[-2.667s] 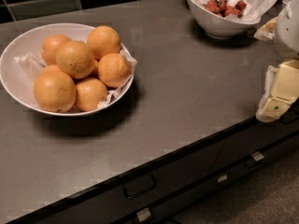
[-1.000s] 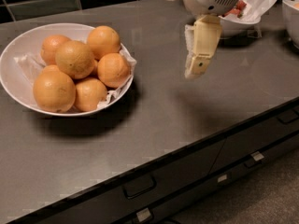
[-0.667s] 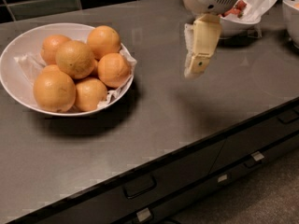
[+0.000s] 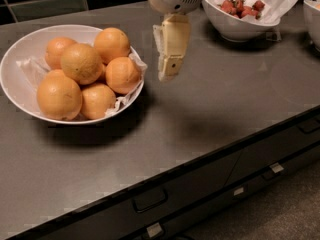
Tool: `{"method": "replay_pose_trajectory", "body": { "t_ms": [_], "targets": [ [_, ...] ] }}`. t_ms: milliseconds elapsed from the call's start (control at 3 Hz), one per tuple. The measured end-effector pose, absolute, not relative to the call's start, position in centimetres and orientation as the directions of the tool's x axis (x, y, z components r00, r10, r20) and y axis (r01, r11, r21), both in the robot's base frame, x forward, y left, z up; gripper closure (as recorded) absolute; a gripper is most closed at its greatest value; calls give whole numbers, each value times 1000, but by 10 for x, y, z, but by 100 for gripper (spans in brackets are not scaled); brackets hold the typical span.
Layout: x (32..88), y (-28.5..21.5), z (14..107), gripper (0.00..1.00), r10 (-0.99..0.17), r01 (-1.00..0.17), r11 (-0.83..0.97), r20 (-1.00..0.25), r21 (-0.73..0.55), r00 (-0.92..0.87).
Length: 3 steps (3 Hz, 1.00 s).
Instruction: Pick orange from white bowl
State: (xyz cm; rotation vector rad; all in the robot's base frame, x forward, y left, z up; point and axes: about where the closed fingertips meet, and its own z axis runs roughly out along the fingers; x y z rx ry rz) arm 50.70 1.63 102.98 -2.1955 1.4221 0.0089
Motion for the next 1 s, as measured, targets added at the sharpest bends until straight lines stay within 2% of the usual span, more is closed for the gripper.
{"method": "replay_pose_trajectory", "body": {
  "t_ms": [667,1000],
  "targets": [
    [529,86,985,0,-740,-811,-477,-343,-339,579],
    [529,86,985,0,-739,-811,-478,-343,-339,579]
  ]
}}
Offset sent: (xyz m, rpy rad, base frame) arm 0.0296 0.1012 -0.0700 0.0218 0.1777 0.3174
